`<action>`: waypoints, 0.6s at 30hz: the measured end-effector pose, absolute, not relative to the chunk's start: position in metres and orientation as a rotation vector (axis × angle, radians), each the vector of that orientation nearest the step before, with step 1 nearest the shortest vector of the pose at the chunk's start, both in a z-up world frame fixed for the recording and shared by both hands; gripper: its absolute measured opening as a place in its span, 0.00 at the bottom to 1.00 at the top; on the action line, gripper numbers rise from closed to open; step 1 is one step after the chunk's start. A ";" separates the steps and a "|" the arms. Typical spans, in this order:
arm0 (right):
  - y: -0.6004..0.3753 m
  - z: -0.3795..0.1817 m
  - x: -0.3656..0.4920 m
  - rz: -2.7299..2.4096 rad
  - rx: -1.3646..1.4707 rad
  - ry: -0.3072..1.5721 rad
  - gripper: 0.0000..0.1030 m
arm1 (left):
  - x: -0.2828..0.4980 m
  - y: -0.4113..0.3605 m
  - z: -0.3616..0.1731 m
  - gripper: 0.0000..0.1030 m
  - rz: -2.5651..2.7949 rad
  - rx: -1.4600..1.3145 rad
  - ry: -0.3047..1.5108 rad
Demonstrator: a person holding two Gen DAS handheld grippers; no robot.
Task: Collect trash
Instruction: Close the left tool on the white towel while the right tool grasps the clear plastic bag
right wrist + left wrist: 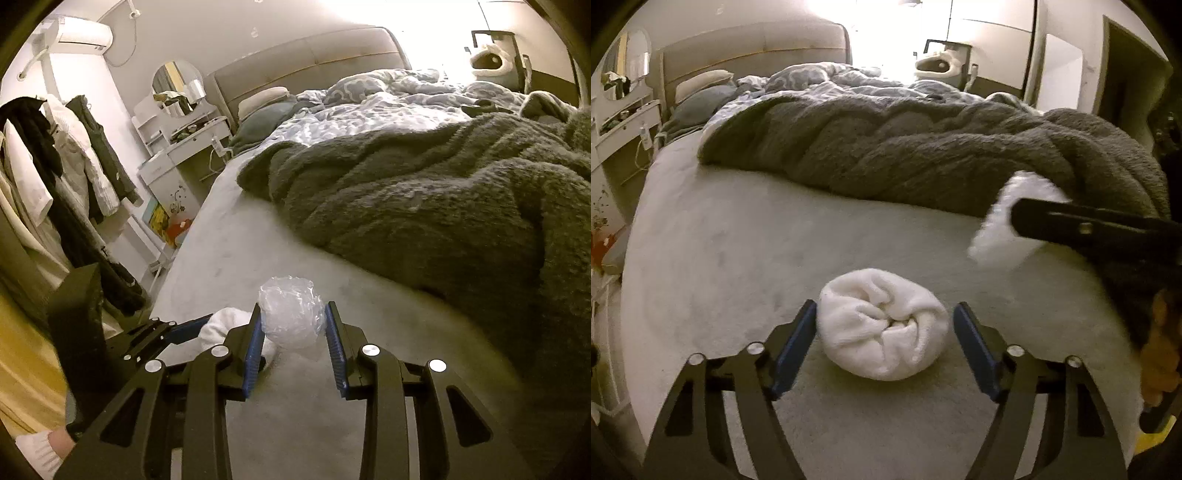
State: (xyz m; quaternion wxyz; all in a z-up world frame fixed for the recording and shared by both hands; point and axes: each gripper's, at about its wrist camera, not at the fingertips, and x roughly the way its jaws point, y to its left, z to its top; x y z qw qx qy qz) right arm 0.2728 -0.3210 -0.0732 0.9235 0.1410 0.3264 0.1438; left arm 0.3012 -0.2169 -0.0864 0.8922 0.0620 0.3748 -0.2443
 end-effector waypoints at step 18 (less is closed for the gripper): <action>-0.334 -0.064 0.259 0.315 0.267 0.658 0.32 | 0.288 -0.213 -0.078 0.43 -0.441 0.106 0.790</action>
